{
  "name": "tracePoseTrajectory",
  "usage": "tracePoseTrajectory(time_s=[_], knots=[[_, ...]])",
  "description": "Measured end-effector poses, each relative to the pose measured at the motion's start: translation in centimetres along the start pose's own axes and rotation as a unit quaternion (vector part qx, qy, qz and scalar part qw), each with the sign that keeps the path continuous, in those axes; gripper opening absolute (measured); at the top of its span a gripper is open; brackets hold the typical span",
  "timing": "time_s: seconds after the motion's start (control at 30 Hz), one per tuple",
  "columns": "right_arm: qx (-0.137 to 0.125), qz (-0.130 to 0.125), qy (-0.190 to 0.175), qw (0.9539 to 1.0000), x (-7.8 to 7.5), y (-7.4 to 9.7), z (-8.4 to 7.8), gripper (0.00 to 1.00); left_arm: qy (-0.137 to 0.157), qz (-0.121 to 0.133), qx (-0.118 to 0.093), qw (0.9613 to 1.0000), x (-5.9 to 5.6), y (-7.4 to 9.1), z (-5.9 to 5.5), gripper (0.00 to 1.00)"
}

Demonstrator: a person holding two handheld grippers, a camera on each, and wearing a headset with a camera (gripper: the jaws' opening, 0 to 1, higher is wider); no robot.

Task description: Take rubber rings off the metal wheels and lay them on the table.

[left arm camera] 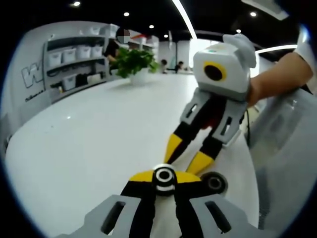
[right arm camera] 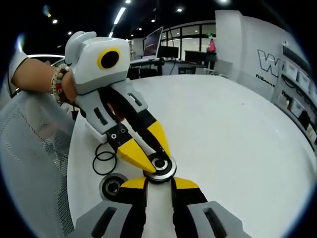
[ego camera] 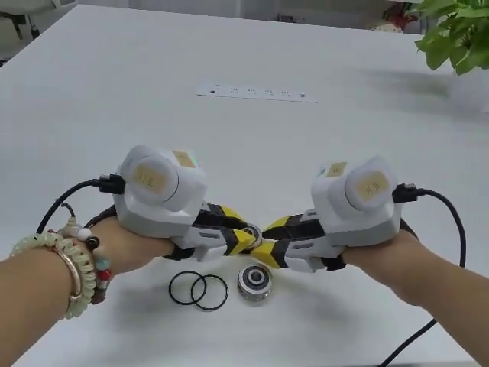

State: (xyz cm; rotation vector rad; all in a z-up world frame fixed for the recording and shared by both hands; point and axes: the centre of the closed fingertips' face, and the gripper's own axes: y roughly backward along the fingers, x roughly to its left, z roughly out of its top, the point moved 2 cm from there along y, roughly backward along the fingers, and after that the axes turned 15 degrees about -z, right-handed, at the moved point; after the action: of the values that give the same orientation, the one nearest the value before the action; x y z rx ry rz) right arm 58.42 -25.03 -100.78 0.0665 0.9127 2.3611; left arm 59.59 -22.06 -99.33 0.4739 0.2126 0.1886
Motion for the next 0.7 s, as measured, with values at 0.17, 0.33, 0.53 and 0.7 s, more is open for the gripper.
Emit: tracePoseTrajectory(time_s=[0.17,0.33,0.53,0.7], knots=[[0.001,0.000,0.005,1.0000,-0.03,0.04,-0.05,0.14,0.000,0.001,0.000,1.0000,0.00,0.01,-0.01,0.15],[0.006,0.000,0.005,1.0000,-0.02,0.06,-0.25,0.11,0.000,0.000,0.000,1.0000,-0.04,0.04,-0.03,0.15],[-0.005,-0.005,0.007,1.0000,0.28,-0.28,0.22,0.21,-0.001,-0.001,0.000,1.0000,-0.15,0.03,-0.02,0.15],[-0.014,-0.005,0.001,0.9999,0.19,-0.39,0.43,0.22,-0.001,-0.002,0.000,1.0000,-0.17,0.03,-0.03,0.15]])
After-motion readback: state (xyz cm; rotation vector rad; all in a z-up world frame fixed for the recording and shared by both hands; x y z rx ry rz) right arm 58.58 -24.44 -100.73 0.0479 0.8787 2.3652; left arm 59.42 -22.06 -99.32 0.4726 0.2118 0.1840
